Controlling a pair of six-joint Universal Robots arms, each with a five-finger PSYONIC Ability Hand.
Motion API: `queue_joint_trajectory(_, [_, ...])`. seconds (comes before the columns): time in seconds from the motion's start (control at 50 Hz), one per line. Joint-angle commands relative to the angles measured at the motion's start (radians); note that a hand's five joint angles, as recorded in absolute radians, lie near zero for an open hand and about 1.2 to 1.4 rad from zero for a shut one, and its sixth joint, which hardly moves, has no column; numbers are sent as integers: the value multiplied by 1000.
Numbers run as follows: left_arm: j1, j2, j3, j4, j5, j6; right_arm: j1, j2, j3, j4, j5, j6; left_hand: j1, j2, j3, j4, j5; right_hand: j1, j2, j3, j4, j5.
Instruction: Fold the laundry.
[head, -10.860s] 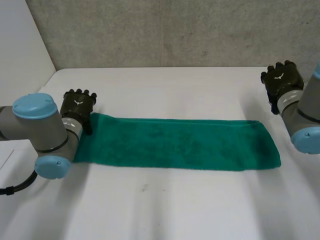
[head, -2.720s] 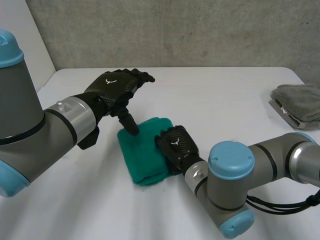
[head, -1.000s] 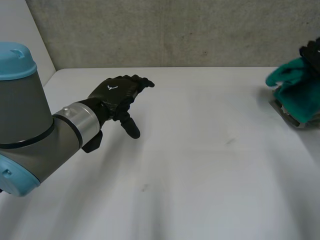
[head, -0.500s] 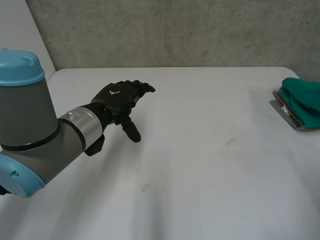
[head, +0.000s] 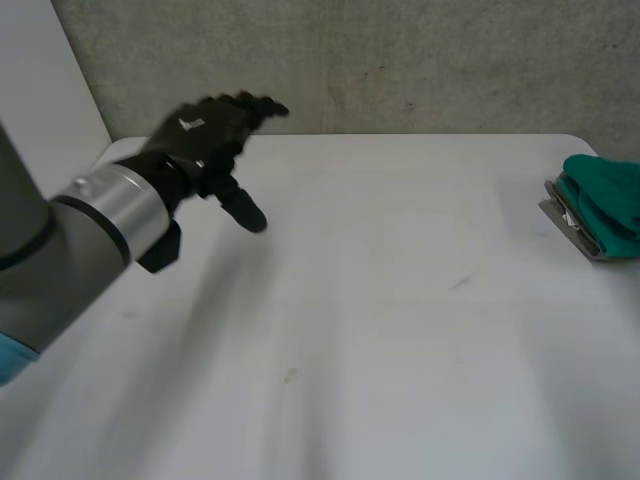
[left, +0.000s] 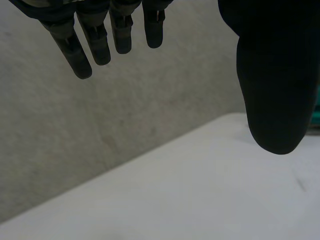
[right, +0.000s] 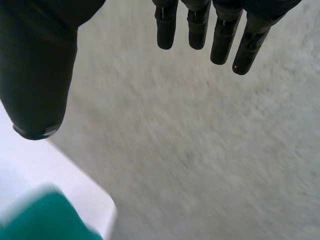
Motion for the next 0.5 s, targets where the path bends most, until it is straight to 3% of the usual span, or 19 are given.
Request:
queue_joint_trajectory(0.02, [53, 83, -3, 4, -89, -11, 218, -155, 121, 20, 107, 232, 13, 0, -7, 2, -16, -28, -44, -40, -63, -71])
queue_joint_trajectory(0.14, [104, 103, -17, -2, -130, -7, 379, -204, 255, -11, 175, 254, 4, -8, -16, -7, -25, -28, -44, -40, -63, -71])
queue_joint_trajectory(0.26, [116, 101, -43, -2, -129, -6, 517, -195, 350, -87, 305, 234, -2, -14, -21, -13, -31, -28, -44, -40, -63, -71])
queue_joint_trajectory(0.5, [110, 84, -93, 39, -126, -11, 547, -202, 443, -184, 330, 220, -16, -29, -36, -27, -45, -28, -44, -40, -63, -71])
